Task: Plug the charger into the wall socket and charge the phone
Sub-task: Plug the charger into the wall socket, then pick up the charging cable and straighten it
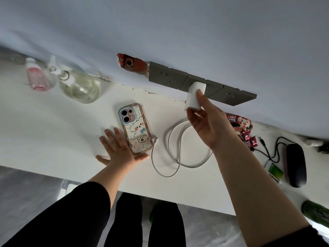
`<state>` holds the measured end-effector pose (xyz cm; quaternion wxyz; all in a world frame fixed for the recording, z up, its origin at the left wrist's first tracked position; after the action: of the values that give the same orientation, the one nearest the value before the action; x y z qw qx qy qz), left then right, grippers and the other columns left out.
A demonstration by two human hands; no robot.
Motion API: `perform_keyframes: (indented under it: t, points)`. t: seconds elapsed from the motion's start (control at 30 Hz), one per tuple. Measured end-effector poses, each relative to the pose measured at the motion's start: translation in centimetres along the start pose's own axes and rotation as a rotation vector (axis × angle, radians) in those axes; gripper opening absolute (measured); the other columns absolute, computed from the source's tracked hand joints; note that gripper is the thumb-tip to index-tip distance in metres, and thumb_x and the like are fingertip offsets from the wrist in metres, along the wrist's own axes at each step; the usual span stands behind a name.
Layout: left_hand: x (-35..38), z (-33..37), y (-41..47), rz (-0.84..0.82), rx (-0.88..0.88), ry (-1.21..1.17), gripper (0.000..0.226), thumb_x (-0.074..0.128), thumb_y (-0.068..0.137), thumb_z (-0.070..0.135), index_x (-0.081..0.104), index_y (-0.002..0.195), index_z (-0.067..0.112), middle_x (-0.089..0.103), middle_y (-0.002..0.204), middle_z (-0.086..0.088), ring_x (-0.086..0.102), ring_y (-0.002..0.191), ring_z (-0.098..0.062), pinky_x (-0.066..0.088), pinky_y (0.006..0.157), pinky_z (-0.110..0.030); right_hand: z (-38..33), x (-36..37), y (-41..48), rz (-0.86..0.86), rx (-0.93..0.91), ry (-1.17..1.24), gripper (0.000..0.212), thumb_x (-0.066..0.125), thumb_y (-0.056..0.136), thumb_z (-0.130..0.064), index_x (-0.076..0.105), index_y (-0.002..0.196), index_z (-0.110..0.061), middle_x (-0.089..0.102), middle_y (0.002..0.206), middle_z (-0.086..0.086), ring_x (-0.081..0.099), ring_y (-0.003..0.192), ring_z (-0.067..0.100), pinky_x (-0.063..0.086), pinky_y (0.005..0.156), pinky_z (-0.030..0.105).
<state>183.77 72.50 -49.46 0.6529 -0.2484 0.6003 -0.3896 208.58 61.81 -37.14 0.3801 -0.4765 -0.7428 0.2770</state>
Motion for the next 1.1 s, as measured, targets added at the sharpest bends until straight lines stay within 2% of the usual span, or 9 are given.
perform_keyframes:
  t: [0.13, 0.3, 0.43, 0.53, 0.63, 0.7, 0.77, 0.9, 1.1]
  points:
    - [0.3, -0.1, 0.1, 0.0, 0.007, 0.0, 0.154, 0.068, 0.045, 0.08, -0.045, 0.134, 0.025, -0.045, 0.148, -0.004, -0.037, 0.139, -0.028, 0.001, 0.103, -0.075, 0.3, -3.7, 0.2, -0.051, 0.115, -0.227, 0.056, 0.053, 0.083, -0.059, 0.062, 0.116, -0.014, 0.071, 0.11, 0.008, 0.074, 0.086, 0.024, 0.059, 0.066, 0.032]
    - [0.2, -0.1, 0.3, 0.012, 0.024, -0.004, 0.152, 0.068, 0.044, 0.08, -0.053, 0.122, 0.031, -0.047, 0.147, -0.002, -0.037, 0.139, -0.027, 0.001, 0.103, -0.076, 3.8, -11.8, -0.6, 0.225, 0.134, -0.537, 0.025, 0.061, 0.09, -0.022, 0.065, 0.108, -0.004, 0.07, 0.103, 0.013, 0.068, 0.079, 0.022, 0.055, 0.071, 0.031]
    - [0.5, -0.3, 0.6, 0.016, 0.008, 0.03, 0.155, 0.065, 0.041, 0.084, -0.045, 0.134, 0.024, -0.044, 0.149, -0.005, -0.035, 0.14, -0.029, 0.003, 0.102, -0.076, 6.8, -12.9, -0.1, 0.31, 0.063, -0.621, 0.019, 0.064, 0.088, -0.011, 0.068, 0.103, -0.001, 0.069, 0.081, 0.006, 0.063, 0.07, 0.018, 0.05, 0.066, 0.026]
    - [0.7, -0.4, 0.8, 0.006, 0.006, 0.031, 0.155, 0.065, 0.041, 0.084, -0.045, 0.134, 0.025, -0.046, 0.147, -0.003, -0.037, 0.14, -0.028, 0.002, 0.103, -0.076, 6.2, -11.0, 2.2, 0.346, -0.065, -0.666, 0.012, 0.063, 0.086, -0.008, 0.071, 0.093, -0.003, 0.068, 0.073, 0.004, 0.061, 0.063, 0.015, 0.05, 0.063, 0.025]
    - [0.7, -0.4, 0.8, 0.009, 0.011, 0.037, 0.155, 0.065, 0.041, 0.083, -0.043, 0.135, 0.024, -0.045, 0.148, -0.004, -0.036, 0.14, -0.029, 0.003, 0.103, -0.076, 5.0, -8.5, 4.8, 0.377, -0.166, -0.716, 0.013, 0.063, 0.084, -0.017, 0.071, 0.073, -0.013, 0.066, 0.062, 0.0, 0.062, 0.059, 0.018, 0.054, 0.065, 0.036]
    - [0.7, -0.4, 0.7, 0.012, 0.012, 0.035, 0.155, 0.067, 0.042, 0.081, -0.043, 0.136, 0.024, -0.045, 0.148, -0.004, -0.036, 0.14, -0.029, 0.002, 0.103, -0.076, 4.6, -7.8, 6.3, 0.425, -0.15, -0.717, 0.023, 0.068, 0.081, -0.027, 0.063, 0.061, -0.017, 0.064, 0.058, 0.003, 0.062, 0.059, 0.024, 0.056, 0.067, 0.042]
    - [0.7, -0.4, 0.7, 0.006, 0.011, 0.03, 0.154, 0.068, 0.043, 0.08, -0.042, 0.136, 0.024, -0.045, 0.148, -0.004, -0.037, 0.14, -0.028, 0.002, 0.103, -0.076, 4.8, -7.8, 7.2, 0.476, -0.107, -0.722, 0.026, 0.072, 0.077, -0.03, 0.062, 0.065, -0.009, 0.064, 0.065, 0.01, 0.063, 0.066, 0.031, 0.056, 0.07, 0.045]
    - [0.7, -0.4, 0.7, 0.005, 0.008, 0.034, 0.153, 0.068, 0.045, 0.08, -0.042, 0.136, 0.024, -0.044, 0.149, -0.005, -0.036, 0.14, -0.029, 0.002, 0.103, -0.075, 4.8, -8.0, 7.6, 0.542, -0.1, -0.825, 0.014, 0.064, 0.072, -0.018, 0.058, 0.064, -0.009, 0.06, 0.063, 0.011, 0.062, 0.064, 0.032, 0.046, 0.056, 0.032]
    - [0.6, -0.3, 0.6, 0.0, 0.013, 0.024, 0.153, 0.068, 0.046, 0.079, -0.042, 0.136, 0.024, -0.046, 0.148, -0.005, -0.038, 0.139, -0.029, 0.0, 0.103, -0.075, 5.2, -8.7, 6.5, 0.539, -0.043, -0.844, 0.033, 0.065, 0.071, -0.016, 0.046, 0.044, -0.016, 0.039, 0.034, -0.005, 0.037, 0.039, 0.02, 0.028, 0.043, 0.022]
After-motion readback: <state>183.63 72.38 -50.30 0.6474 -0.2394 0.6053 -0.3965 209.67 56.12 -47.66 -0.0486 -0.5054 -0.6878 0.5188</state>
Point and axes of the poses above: each hand's wrist, its own y-axis towards the middle knuckle, its own x-axis out of the palm, z = x × y, the point moved 9 cm from there along y, towards the middle knuckle
